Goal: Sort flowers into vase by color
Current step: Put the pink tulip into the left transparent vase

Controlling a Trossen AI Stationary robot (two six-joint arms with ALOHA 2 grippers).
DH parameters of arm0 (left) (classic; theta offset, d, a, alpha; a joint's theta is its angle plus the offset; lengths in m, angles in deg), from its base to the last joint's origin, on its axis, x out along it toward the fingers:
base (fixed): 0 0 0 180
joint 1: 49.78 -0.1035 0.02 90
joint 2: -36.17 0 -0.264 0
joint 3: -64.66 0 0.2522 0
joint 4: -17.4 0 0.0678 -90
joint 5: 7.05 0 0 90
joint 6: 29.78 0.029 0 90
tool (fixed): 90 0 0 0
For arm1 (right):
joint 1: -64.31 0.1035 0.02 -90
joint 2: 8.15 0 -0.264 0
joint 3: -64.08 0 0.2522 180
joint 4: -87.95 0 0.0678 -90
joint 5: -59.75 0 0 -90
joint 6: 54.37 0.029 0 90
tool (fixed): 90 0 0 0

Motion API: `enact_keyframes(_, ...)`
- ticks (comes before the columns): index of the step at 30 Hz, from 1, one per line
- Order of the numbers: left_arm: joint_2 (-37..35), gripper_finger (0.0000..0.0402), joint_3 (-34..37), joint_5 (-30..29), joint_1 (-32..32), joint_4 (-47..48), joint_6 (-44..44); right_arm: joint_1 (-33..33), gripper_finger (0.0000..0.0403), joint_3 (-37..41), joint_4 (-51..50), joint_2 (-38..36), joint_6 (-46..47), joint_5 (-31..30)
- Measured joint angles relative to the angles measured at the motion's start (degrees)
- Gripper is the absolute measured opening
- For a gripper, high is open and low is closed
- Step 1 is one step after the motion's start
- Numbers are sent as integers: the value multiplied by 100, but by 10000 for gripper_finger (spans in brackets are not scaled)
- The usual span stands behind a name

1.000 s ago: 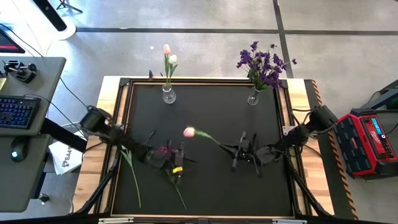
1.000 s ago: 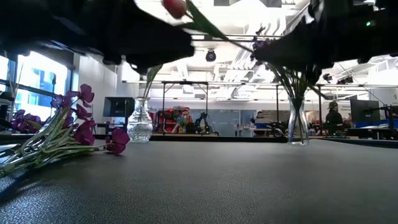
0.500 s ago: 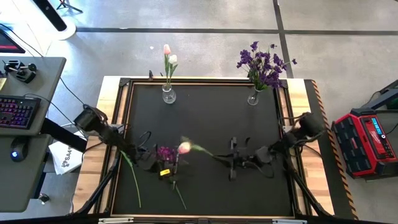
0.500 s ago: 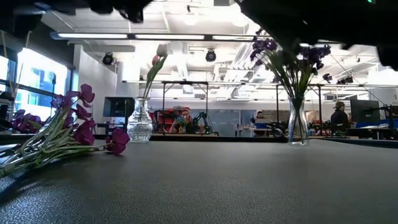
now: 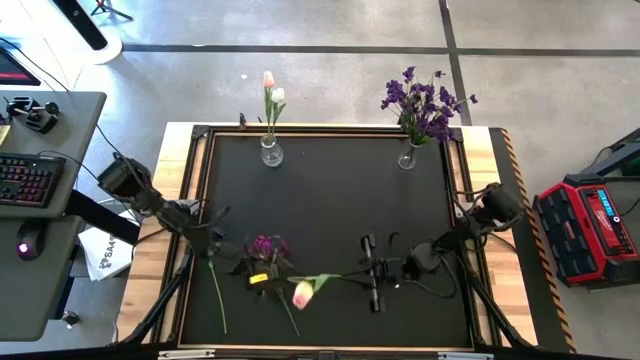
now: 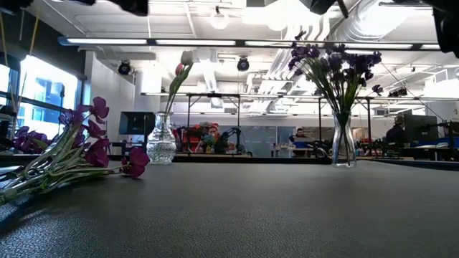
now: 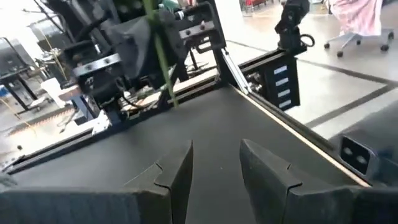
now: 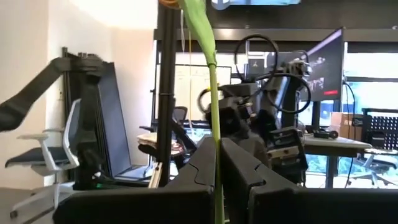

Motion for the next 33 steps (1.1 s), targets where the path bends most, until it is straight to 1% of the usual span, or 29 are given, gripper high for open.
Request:
enact_keyframes(3,-417,122,461,-31,9,-338,-136,84,0,2,0,0,-94,0)
enact_keyframes(6,-650,122,1020,63,-20,-1297,-92,84,0,2,-9,0,-90,2)
enact_keyframes(9,-638,122,1384,71,-90,-2151,-83,79,0,2,-7,0,-93,-12)
enact_keyframes(11,-552,122,1452,43,-138,-2311,-81,33,0,2,-4,0,-71,2)
enact_keyframes(13,-448,122,1383,103,-201,-2367,28,-14,0,2,-6,0,-69,33)
enact_keyframes(15,-374,122,1260,301,-252,-2369,57,-84,0,2,-5,0,-3,49)
enact_keyframes(17,-266,122,1088,490,-358,-2370,-92,-166,0,2,-7,0,132,136)
enact_keyframes(19,-205,122,917,488,-471,-2335,-238,-213,0,2,-3,0,197,221)
enact_keyframes(22,-98,132,698,652,-617,-2353,4,-235,0,2,-5,0,207,347)
enact_keyframes(26,-26,166,429,962,-714,-2331,250,-235,0,4,-5,0,196,369)
enact_keyframes(30,-26,212,207,1237,-839,-2289,250,-238,0,4,-5,0,207,365)
enact_keyframes(33,15,242,-45,1415,-899,-2086,251,-264,0,4,-5,0,209,354)
